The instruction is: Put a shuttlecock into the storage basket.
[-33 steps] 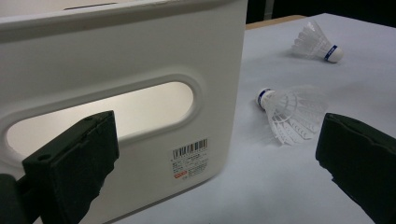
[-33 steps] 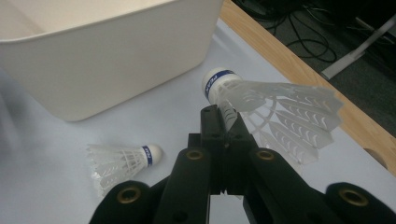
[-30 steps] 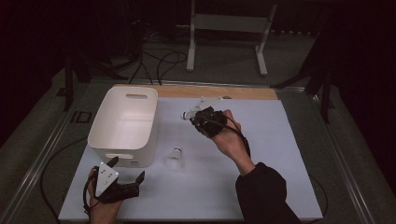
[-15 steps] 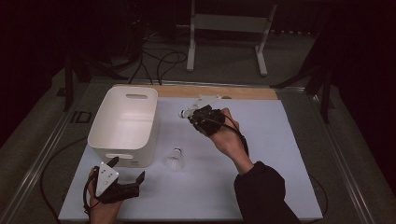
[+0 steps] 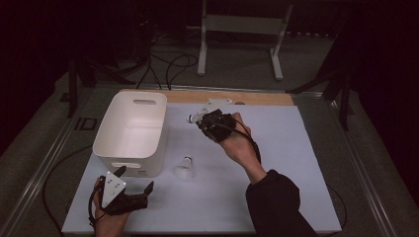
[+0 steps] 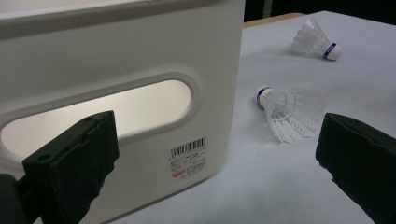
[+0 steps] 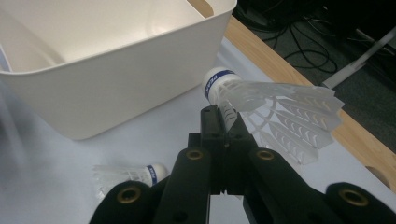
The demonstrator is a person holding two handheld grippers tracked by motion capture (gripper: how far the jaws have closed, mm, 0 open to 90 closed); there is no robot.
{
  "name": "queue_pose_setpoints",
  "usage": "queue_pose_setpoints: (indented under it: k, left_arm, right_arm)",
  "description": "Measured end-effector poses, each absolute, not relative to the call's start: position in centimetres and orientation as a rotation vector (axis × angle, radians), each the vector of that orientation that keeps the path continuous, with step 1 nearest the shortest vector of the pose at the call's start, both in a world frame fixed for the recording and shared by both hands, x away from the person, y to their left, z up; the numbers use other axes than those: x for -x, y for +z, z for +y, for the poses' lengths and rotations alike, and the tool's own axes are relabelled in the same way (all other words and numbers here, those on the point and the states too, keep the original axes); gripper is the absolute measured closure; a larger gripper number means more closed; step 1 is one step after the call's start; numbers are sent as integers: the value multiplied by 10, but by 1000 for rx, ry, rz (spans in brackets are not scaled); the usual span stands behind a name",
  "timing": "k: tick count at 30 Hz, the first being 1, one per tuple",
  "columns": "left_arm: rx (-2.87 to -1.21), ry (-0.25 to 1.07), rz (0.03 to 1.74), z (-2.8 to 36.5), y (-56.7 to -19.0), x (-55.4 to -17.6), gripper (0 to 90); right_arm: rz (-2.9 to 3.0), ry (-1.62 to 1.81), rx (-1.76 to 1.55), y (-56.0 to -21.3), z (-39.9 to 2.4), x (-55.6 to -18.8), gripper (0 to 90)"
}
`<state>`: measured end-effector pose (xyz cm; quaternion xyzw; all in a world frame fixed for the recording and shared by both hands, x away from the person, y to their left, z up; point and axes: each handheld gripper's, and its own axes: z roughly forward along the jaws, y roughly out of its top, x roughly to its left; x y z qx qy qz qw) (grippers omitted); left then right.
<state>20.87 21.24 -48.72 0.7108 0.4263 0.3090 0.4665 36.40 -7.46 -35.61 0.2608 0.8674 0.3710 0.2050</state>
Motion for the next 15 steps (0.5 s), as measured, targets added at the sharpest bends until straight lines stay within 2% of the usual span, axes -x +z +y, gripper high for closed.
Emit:
queue_pose_setpoints:
  k: [15]
  left_arm:
    - [-1743, 758, 1046, 213, -487, -208, 1]
  right_arm:
    - [2410, 1049, -717, -348, -69, -365, 898]
